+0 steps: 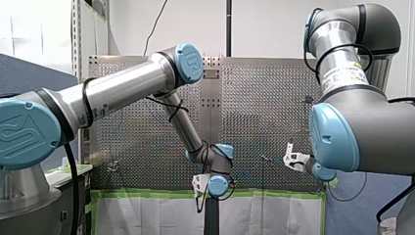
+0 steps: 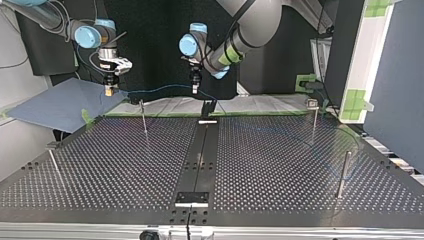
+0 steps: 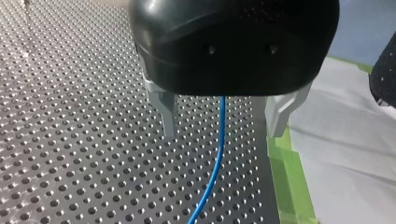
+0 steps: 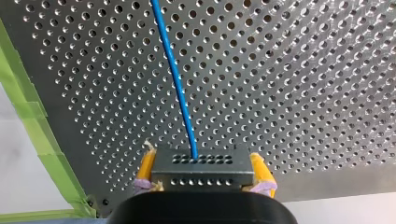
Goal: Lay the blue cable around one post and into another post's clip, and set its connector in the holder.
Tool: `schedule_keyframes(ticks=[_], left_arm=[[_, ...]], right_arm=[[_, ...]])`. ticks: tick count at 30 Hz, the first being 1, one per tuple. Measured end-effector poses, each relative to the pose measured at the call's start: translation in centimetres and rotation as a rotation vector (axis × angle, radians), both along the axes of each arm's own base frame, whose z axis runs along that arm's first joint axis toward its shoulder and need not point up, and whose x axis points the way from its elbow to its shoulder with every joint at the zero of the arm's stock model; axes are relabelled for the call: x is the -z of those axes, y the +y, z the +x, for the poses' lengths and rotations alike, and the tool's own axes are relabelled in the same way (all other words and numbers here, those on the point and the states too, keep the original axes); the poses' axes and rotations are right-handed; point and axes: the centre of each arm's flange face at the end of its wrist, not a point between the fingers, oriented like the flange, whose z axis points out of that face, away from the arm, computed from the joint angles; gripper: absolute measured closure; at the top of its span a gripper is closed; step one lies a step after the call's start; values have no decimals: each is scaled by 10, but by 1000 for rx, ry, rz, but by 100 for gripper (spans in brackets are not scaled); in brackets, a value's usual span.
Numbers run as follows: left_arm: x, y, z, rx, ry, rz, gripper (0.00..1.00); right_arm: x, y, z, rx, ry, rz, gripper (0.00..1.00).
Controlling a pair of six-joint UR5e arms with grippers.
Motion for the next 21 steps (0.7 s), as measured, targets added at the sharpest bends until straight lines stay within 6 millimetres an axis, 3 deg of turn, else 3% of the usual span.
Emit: schedule_keyframes(ticks=[5, 7, 12, 21], left_arm=[[0, 2, 1, -16, -3, 8, 34], [0, 2, 1, -17, -5, 14, 46], [0, 2, 1, -10, -9, 49, 59], [0, 2, 1, 0, -20, 110, 61]], right_arm=[[0, 0, 0, 0, 0, 1, 100], [0, 0, 0, 0, 0, 0, 100], [0, 0, 0, 0, 1, 1, 100], [0, 0, 0, 1, 2, 2, 100]])
